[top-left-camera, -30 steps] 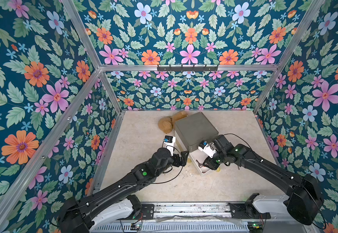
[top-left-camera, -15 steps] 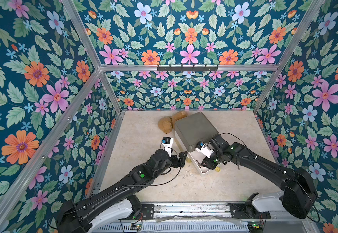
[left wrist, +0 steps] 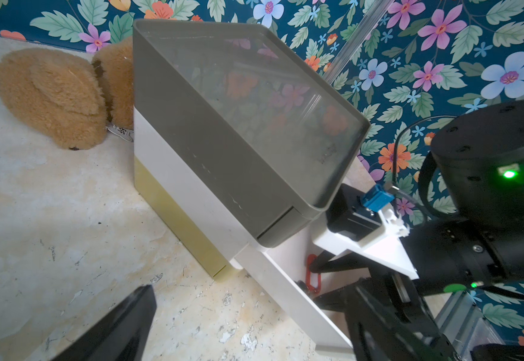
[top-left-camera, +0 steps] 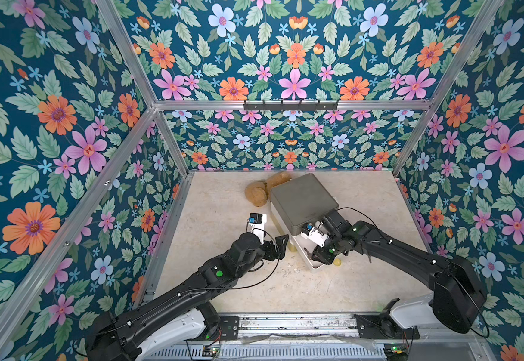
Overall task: Take the keys out of the drawer
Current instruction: Pick up the key from the drawer.
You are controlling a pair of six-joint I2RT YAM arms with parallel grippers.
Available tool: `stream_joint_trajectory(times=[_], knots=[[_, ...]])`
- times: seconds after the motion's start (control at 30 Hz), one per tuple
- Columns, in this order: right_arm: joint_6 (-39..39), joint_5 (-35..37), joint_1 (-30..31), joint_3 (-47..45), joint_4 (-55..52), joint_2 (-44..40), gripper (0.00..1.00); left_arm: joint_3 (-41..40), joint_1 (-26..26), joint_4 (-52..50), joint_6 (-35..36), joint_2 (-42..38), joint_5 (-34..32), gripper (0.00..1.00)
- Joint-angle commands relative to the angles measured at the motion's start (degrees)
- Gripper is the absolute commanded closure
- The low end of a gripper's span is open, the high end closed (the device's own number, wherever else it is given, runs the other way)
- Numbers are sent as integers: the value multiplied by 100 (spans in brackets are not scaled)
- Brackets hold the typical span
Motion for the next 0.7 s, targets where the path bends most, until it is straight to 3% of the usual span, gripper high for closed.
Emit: stream_joint_trajectory(times=[0.0,0.3,0.67], knots=[[37,206,6,46,58,75,58,-16,3,-22,2,-61,-107,1],[37,497,34,46,203,181,64,-78,3,-20,-25,-125,-177,1],[133,895,38,47,410,-55,91,-65,3,-34,-7,-135,-204,1]])
